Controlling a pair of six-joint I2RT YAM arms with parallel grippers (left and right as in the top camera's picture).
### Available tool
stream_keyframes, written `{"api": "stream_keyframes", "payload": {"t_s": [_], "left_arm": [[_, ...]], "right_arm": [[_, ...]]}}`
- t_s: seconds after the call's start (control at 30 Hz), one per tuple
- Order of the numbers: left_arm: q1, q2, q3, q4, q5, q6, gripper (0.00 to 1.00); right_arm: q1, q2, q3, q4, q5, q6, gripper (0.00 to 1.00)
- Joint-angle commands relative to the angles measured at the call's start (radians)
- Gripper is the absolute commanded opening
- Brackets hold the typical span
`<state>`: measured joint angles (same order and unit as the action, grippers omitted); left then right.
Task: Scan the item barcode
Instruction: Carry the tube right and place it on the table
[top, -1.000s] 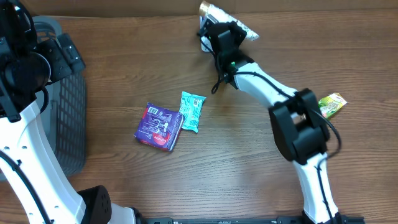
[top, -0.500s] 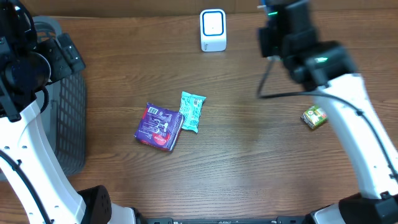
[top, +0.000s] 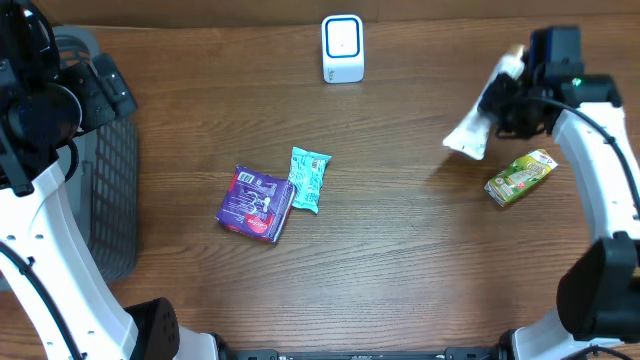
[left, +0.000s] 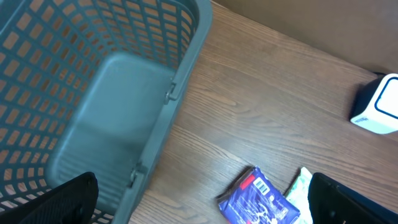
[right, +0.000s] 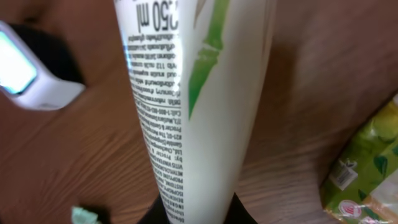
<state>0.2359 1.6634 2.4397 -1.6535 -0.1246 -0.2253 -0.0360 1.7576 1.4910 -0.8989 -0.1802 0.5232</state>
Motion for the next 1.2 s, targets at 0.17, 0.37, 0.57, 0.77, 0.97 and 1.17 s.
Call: {"api": "stream_keyframes", "payload": {"t_s": [0.17,0.37,0.57,0.77,0.97,1.17], "left_arm": [[-0.001,0.001,-0.003,0.001,-0.006,0.008,0.99],[-0.001,0.001,-0.003,0.001,-0.006,0.008,1.0],[-0.001,0.001,-0.003,0.001,-0.006,0.008,1.0],[-0.001,0.001,-0.003,0.001,-0.006,0.008,1.0],[-0.001,0.0,-0.003,0.001,-0.006,0.008,1.0],[-0.001,0.0,-0.003,0.001,-0.006,0.008,1.0]], "right_arm": [[-0.16,0.002,-0.234,0.188,0.078,0.162,0.04],[-0.242,0.003,-0.243,0.178,0.162,0.153,0.04],[-0.249,0.005,-0.243,0.188,0.172,0.151,0.04],[-0.246,0.006,-0.243,0.214,0.172,0.158,0.47],[-0.247,0.004,-0.228,0.183,0.109,0.148,0.93],[-0.245,-0.032,-0.128,0.052,0.035,0.049,0.96]]}}
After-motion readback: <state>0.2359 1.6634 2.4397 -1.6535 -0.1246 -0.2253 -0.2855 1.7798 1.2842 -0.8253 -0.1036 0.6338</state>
